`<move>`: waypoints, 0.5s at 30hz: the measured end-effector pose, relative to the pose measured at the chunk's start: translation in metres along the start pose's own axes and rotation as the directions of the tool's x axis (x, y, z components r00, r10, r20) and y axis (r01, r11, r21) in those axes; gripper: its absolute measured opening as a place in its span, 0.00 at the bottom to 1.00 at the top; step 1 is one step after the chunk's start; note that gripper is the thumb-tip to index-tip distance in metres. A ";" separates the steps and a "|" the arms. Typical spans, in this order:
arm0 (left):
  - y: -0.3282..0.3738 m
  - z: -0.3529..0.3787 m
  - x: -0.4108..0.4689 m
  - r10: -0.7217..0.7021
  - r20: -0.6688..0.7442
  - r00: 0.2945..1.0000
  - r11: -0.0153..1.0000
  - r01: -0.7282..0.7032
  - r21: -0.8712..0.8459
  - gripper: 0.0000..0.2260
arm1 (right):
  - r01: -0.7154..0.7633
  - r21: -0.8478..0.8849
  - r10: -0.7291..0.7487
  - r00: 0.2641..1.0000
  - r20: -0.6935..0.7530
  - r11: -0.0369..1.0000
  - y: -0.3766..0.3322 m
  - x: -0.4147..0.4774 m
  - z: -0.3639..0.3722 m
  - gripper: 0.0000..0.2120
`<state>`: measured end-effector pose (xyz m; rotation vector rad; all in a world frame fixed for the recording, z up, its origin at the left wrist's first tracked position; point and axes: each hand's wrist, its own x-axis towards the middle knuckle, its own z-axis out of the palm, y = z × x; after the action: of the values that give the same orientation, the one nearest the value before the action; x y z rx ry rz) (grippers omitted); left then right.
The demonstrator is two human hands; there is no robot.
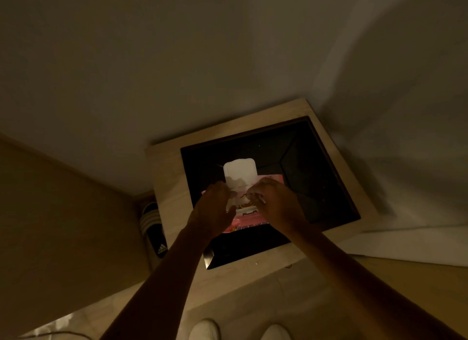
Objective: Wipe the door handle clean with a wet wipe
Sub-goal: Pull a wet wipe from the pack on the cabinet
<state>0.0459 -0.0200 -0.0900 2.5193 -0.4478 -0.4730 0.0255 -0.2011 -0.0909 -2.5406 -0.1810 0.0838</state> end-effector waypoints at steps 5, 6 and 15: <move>0.000 0.004 -0.001 -0.018 -0.037 0.999 1.000 0.017 -0.022 0.20 | -0.017 -0.079 0.024 0.995 0.097 0.997 -0.002 0.007 0.009 0.08; 0.001 0.004 -0.002 -0.024 -0.039 0.999 0.999 0.023 -0.026 0.20 | -0.020 -0.092 0.031 0.994 0.109 0.996 -0.002 0.008 0.011 0.08; -0.002 0.013 -0.003 -0.050 -0.067 0.996 0.998 0.047 -0.034 0.22 | 0.133 -0.270 -0.050 0.954 0.294 0.954 -0.003 0.011 0.008 0.11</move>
<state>0.0384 -0.0230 -0.1012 2.5109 -0.3508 -0.4079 0.0355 -0.1925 -0.0956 -2.7943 -0.4548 0.4163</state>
